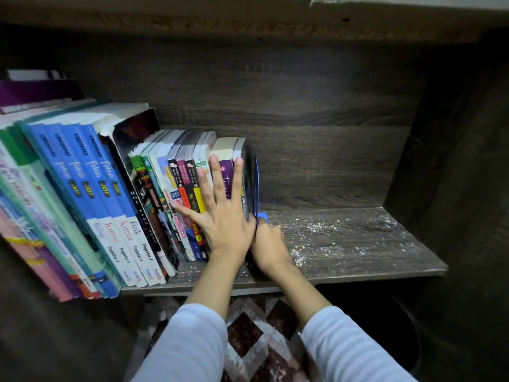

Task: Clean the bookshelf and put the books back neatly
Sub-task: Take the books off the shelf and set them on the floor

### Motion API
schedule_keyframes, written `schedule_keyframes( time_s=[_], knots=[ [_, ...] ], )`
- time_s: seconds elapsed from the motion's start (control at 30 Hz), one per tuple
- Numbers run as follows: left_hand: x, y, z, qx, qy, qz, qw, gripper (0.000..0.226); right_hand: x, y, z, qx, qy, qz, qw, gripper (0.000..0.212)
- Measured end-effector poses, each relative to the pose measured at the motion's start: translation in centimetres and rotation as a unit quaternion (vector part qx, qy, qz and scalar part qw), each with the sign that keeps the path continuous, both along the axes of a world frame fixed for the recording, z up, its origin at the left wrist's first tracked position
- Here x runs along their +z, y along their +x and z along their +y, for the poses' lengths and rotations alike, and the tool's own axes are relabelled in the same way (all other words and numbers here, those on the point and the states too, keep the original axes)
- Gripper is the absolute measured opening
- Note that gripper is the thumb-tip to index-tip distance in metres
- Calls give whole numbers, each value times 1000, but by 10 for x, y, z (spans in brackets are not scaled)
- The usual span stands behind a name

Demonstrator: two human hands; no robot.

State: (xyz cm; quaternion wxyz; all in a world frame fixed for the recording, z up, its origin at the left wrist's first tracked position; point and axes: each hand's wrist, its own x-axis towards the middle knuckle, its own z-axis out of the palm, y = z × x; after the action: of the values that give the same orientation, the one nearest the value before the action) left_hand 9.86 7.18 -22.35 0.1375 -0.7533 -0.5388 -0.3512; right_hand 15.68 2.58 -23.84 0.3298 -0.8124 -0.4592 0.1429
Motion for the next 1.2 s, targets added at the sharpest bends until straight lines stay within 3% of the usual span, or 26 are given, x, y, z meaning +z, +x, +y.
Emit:
schedule_keyframes(
  time_s=[0.2,0.67,1.2],
  knots=[
    [-1,1,2,-4,1,-4,1000,135,8,0,1,9,-14,-67,998,30],
    [6,0,1,-11,-40,-25,999,128,20,26,-19,-26,-8,-122,992,24],
    [8,1,-6,-3,-59,-19,998,136,33,61,-79,-62,-10,-171,983,34]
  ],
)
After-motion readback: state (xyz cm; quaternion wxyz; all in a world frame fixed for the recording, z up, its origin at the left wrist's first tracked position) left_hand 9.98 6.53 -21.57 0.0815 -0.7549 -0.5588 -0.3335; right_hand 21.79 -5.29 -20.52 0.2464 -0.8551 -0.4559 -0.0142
